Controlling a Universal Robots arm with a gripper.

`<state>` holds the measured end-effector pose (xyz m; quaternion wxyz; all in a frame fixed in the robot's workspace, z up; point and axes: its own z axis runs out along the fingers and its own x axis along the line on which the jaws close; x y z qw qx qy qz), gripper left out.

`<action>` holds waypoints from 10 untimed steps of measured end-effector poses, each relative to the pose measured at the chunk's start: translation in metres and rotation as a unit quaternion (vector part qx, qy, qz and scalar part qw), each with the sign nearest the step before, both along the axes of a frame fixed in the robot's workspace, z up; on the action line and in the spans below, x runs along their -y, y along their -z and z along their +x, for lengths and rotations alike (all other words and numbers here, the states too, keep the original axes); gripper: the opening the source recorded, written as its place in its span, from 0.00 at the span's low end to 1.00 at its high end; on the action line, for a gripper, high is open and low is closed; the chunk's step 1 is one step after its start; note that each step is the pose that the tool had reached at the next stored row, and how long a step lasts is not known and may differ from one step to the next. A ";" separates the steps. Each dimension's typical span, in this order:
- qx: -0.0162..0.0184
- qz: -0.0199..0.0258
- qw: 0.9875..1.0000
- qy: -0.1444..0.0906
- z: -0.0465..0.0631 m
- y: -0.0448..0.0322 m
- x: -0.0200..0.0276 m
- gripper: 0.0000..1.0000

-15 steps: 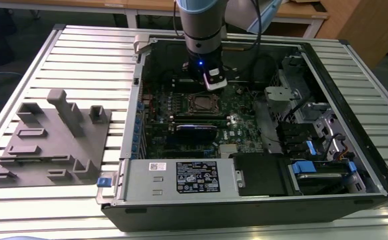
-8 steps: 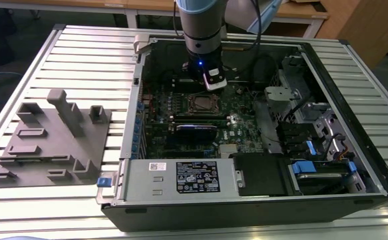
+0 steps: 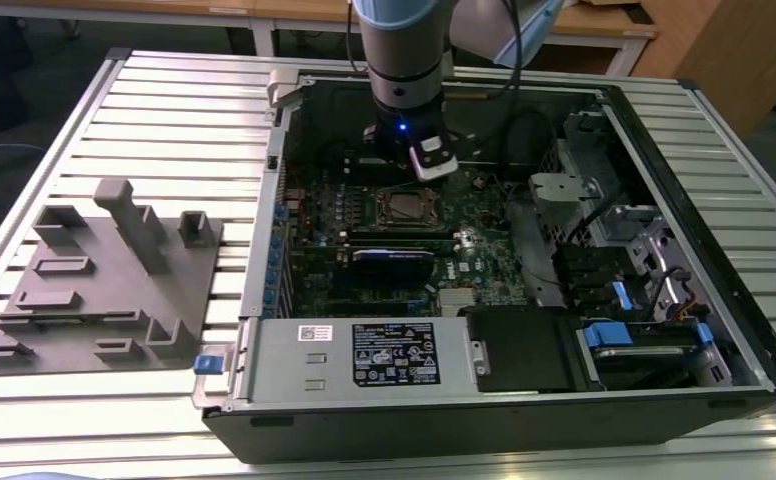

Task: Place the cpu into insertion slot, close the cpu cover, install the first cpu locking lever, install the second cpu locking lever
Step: 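Install the first cpu locking lever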

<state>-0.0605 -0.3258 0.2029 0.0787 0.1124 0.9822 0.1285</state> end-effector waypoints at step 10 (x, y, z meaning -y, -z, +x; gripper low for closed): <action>0.001 -0.001 1.000 -0.029 0.000 0.0005 0.0034 0.11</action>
